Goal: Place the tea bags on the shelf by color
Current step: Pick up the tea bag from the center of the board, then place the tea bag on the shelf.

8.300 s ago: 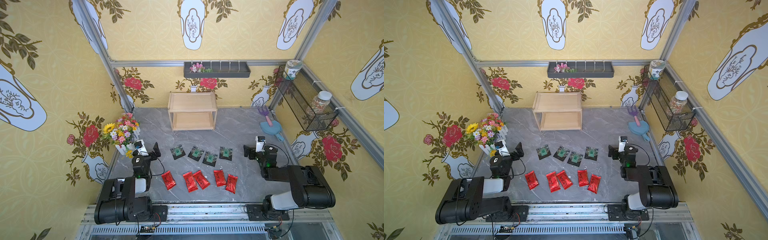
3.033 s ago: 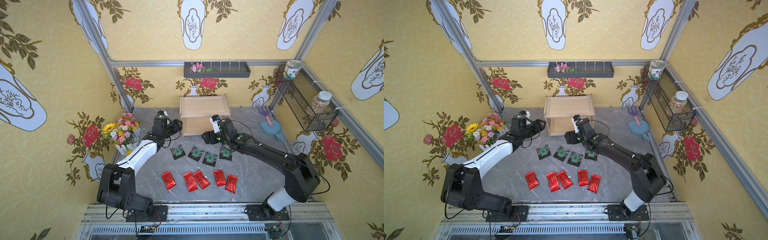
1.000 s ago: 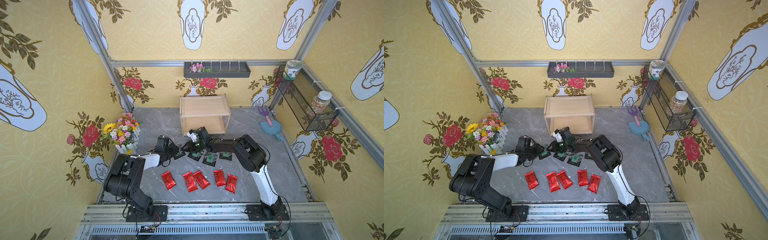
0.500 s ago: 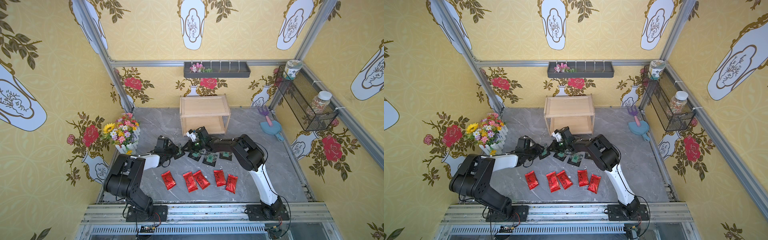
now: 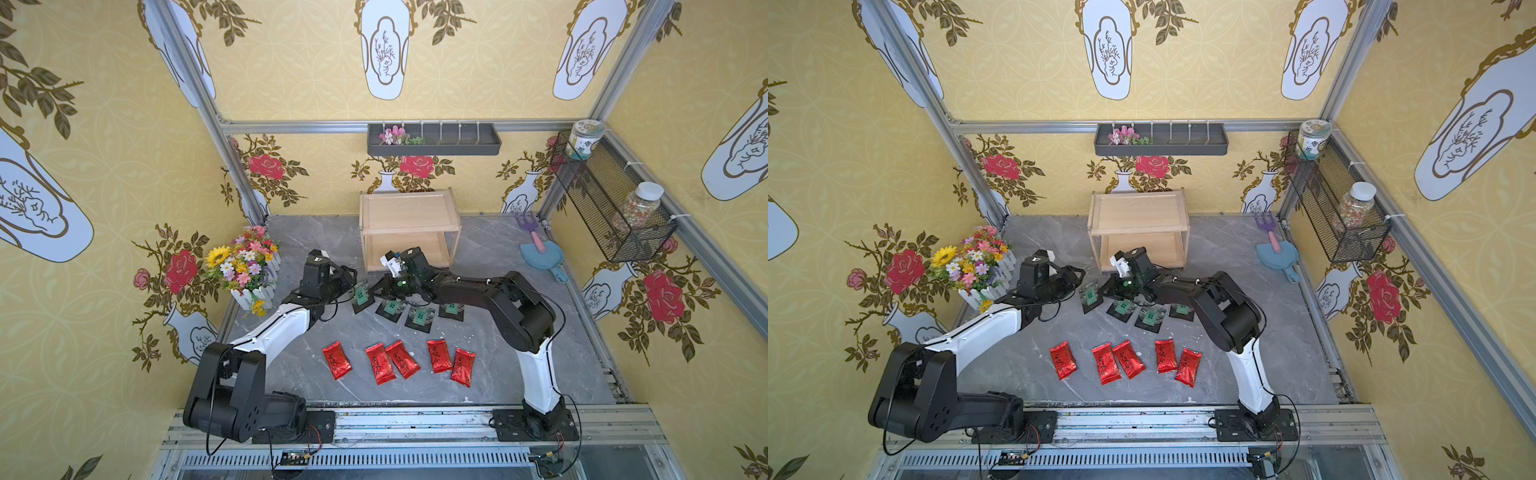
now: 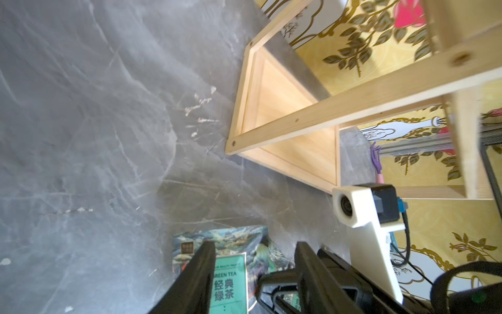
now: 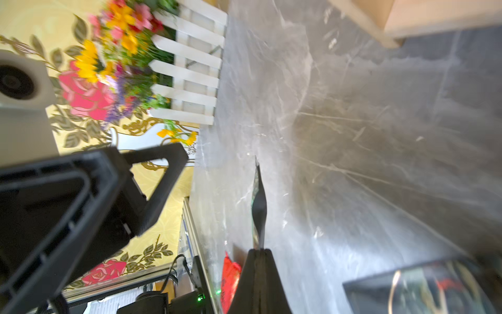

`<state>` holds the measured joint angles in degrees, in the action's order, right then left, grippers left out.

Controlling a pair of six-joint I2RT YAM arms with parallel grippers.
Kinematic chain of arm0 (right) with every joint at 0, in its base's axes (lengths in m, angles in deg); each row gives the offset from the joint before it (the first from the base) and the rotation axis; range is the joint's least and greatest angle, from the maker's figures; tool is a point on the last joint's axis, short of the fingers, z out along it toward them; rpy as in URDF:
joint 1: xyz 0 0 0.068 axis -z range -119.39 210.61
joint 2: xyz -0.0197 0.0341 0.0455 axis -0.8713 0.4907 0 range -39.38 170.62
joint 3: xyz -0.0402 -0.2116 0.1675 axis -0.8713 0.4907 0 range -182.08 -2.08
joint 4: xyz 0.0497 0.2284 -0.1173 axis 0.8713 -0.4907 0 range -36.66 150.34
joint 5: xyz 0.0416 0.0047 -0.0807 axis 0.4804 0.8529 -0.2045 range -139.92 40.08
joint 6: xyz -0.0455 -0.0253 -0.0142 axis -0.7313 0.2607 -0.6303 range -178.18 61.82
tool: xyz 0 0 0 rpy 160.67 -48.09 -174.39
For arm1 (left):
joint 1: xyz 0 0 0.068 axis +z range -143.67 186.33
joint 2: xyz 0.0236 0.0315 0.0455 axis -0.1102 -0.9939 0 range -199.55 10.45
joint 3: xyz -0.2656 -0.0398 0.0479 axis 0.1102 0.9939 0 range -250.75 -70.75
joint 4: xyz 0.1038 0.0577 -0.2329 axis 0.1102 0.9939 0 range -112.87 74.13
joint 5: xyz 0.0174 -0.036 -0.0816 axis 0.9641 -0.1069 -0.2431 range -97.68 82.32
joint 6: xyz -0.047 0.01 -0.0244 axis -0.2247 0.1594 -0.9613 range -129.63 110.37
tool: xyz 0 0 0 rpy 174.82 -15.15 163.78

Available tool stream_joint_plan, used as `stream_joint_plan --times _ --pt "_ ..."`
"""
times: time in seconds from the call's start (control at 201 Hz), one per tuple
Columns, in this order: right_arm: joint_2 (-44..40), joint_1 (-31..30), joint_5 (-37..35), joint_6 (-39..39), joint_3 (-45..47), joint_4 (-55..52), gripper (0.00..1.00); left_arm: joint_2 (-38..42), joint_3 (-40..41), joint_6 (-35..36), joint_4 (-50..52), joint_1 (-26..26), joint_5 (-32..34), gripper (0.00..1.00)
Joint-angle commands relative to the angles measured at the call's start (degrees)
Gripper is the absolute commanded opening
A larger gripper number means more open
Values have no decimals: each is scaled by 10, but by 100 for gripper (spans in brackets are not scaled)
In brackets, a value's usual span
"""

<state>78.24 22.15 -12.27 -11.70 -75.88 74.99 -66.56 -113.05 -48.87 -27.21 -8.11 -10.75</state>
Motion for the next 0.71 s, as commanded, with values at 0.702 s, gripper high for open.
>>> stream_joint_plan --times 0.702 --pt "-65 106 -9 59 -252 -163 0 -67 -207 48 103 9 -5 56"
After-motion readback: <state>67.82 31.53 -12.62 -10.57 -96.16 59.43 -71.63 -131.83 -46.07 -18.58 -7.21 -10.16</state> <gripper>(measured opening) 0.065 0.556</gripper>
